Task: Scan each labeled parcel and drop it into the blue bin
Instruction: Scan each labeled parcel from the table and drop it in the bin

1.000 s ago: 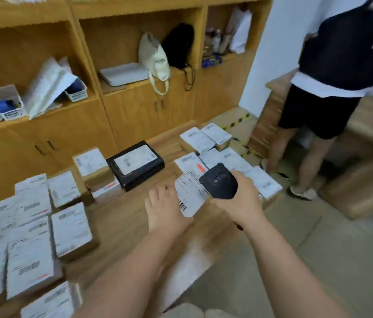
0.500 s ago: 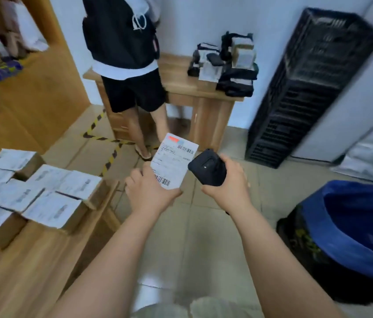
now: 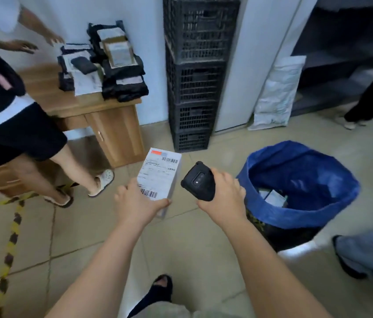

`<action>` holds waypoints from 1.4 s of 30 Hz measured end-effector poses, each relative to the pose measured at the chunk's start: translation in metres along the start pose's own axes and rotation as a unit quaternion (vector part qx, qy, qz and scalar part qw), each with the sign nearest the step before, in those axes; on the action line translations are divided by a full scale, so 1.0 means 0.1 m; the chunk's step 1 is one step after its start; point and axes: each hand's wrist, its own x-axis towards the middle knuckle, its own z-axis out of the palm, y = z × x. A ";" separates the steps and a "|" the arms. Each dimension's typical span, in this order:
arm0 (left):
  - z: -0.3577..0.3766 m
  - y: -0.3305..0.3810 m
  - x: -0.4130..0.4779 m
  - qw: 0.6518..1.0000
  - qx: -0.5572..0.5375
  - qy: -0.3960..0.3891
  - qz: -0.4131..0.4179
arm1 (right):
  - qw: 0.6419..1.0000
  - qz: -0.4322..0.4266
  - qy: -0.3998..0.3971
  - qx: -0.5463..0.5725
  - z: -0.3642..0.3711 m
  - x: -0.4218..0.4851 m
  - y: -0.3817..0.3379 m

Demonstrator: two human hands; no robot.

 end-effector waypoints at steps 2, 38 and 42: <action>0.14 0.30 0.33 0.999 0.010 -0.031 0.034 | 0.999 0.039 0.018 0.008 -0.05 0.25 0.11; 4.48 5.02 1.99 0.799 0.291 -0.355 0.389 | 0.801 0.560 0.167 0.134 -0.95 2.98 4.15; 5.00 5.32 2.13 0.757 0.305 -0.400 0.417 | 0.763 0.598 0.191 0.155 -0.81 3.13 4.43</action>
